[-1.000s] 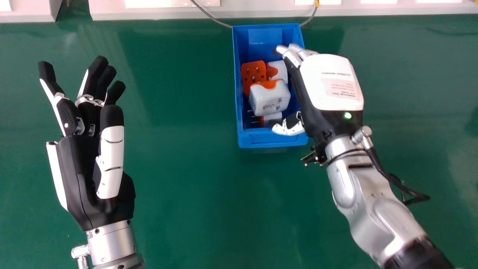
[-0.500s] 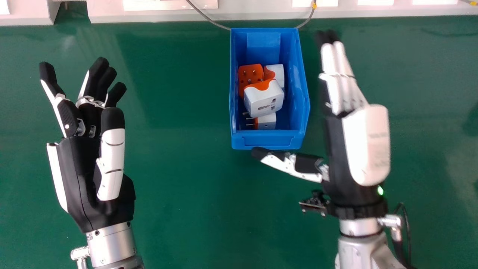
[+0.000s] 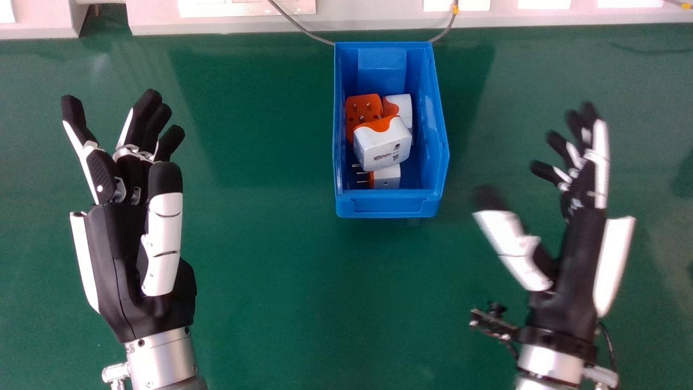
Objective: Pick all objects and put in blue box
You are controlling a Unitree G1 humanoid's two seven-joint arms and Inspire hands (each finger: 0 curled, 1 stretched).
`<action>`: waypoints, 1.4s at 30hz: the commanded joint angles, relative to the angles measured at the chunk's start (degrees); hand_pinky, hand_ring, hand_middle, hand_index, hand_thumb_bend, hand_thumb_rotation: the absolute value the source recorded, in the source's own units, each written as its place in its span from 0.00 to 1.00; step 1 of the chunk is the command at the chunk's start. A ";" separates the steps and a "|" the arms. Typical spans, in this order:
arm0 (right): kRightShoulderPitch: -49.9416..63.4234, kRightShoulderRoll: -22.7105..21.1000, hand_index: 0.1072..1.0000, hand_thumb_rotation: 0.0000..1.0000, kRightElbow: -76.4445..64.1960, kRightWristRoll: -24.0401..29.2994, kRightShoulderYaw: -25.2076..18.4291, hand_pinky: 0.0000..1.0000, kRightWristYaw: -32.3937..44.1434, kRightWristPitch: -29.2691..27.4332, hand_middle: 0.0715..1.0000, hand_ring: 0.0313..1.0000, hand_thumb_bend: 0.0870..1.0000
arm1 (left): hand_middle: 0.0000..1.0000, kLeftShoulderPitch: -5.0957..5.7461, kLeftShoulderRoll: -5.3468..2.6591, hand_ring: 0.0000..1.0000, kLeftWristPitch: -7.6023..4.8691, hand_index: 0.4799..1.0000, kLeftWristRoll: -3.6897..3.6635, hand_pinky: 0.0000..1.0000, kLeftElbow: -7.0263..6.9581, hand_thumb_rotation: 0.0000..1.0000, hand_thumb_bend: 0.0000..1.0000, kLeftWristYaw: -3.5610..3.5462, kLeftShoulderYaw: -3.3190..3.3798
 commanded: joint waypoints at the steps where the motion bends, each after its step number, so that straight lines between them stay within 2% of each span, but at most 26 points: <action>1: 0.66 1.00 1.00 1.00 -2.81 0.09 -0.80 0.80 2.75 -0.97 0.97 0.90 0.62 | 0.87 0.63 -3.11 0.89 -0.39 0.74 0.14 0.86 -0.78 0.61 0.70 -0.19 -0.45; 10: 2.95 4.51 1.00 1.00 -6.05 -0.59 -3.28 0.81 10.06 -0.22 0.98 0.91 0.60 | 0.87 0.47 -3.33 0.88 -0.45 0.74 0.29 0.85 -0.70 0.60 0.70 0.04 -0.44; 15: 3.95 5.85 1.00 1.00 -6.90 -1.17 -4.31 0.80 12.02 0.15 0.98 0.91 0.61 | 0.87 0.96 -3.39 0.88 -0.10 0.74 0.80 0.85 -1.25 0.60 0.72 0.33 -0.58; 18: 4.66 6.60 1.00 1.00 -7.34 -1.85 -4.82 0.79 12.66 0.27 0.98 0.90 0.62 | 0.88 1.54 -3.41 0.89 0.12 0.74 0.45 0.85 -1.86 0.60 0.71 0.17 -0.92; 22: 5.26 7.59 1.00 1.00 -7.62 -2.48 -5.13 0.79 13.13 -0.04 0.97 0.90 0.62 | 0.88 1.62 -3.15 0.89 -0.21 0.75 0.35 0.86 -1.62 0.61 0.70 -0.08 -0.75; 26: 5.82 8.34 1.00 1.00 -8.05 -2.80 -4.88 0.79 13.55 0.08 0.98 0.91 0.62 | 0.88 1.73 -3.01 0.89 0.20 0.74 0.10 0.86 -1.98 0.61 0.70 -0.07 -0.69; 29: 6.07 8.65 1.00 1.00 -7.95 -2.88 -4.61 0.79 13.73 -0.03 0.98 0.91 0.62 | 0.87 1.91 -2.77 0.89 0.27 0.74 -0.34 0.85 -2.12 0.60 0.70 -0.35 -0.65; 32: 6.30 9.12 1.00 1.00 -8.23 -2.18 -4.43 0.79 13.98 0.27 0.98 0.91 0.61 | 0.87 2.13 -2.55 0.88 0.60 0.74 -0.08 0.85 -2.56 0.60 0.71 -0.29 -0.52; 36: 6.14 9.25 1.00 1.00 -7.89 -1.86 -4.60 0.80 14.00 -0.08 0.98 0.91 0.60 | 0.87 2.11 -2.34 0.88 0.95 0.73 -0.81 0.86 -2.62 0.59 0.70 -0.98 -0.58; 39: 6.16 9.21 1.00 1.00 -7.94 -2.04 -4.74 0.80 13.86 0.23 0.98 0.91 0.61 | 0.87 2.23 -2.41 0.89 1.59 0.73 -0.92 0.86 -3.17 0.59 0.70 -1.13 -0.71; 42: 6.01 9.19 1.00 1.00 -8.06 -1.73 -4.80 0.80 14.03 0.36 0.98 0.91 0.60 | 0.87 1.95 -2.62 0.88 1.28 0.73 -0.70 0.85 -2.93 0.59 0.70 -1.12 -0.53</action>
